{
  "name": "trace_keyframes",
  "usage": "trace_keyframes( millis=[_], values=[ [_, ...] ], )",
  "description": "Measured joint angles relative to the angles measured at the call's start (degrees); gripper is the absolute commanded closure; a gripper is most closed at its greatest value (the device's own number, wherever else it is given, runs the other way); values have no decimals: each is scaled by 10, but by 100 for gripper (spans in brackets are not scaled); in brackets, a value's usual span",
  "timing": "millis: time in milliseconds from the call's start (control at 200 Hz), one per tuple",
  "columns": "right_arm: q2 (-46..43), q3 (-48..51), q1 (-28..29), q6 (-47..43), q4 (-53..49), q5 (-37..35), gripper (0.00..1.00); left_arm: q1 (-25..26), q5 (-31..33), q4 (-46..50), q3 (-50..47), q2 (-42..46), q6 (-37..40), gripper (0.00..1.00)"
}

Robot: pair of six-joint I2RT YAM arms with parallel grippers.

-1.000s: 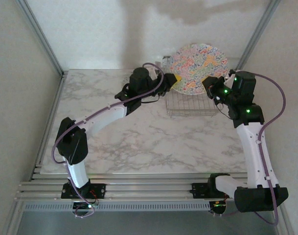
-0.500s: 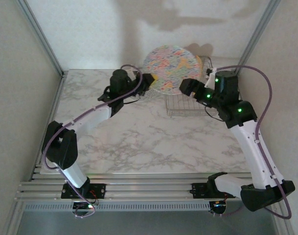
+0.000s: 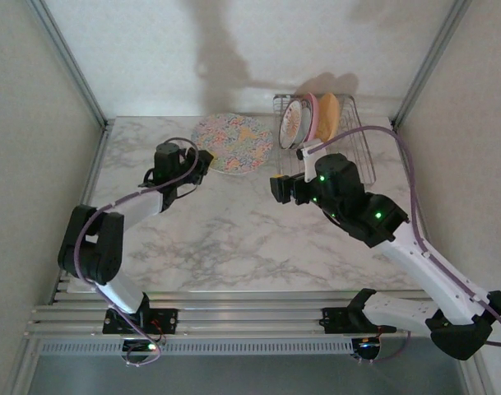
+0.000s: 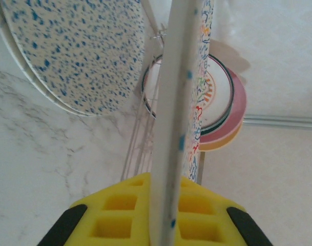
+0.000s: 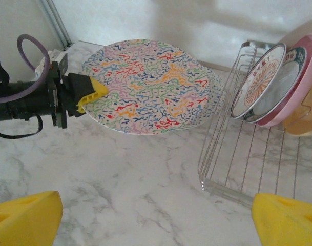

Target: Unload the plates from the dish rack

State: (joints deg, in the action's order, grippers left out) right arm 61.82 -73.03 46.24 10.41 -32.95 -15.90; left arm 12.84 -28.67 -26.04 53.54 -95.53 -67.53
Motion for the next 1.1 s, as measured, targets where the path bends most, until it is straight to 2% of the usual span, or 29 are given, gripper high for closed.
trace_keyframes(
  millis=[265,1101],
  values=[
    [11,3,6,-8,23,-20,4,-5,8,-50,5,-84,2,100],
    [11,12,6,5,23,-23,4,-5,17,-36,132,-229,24,100]
  ],
)
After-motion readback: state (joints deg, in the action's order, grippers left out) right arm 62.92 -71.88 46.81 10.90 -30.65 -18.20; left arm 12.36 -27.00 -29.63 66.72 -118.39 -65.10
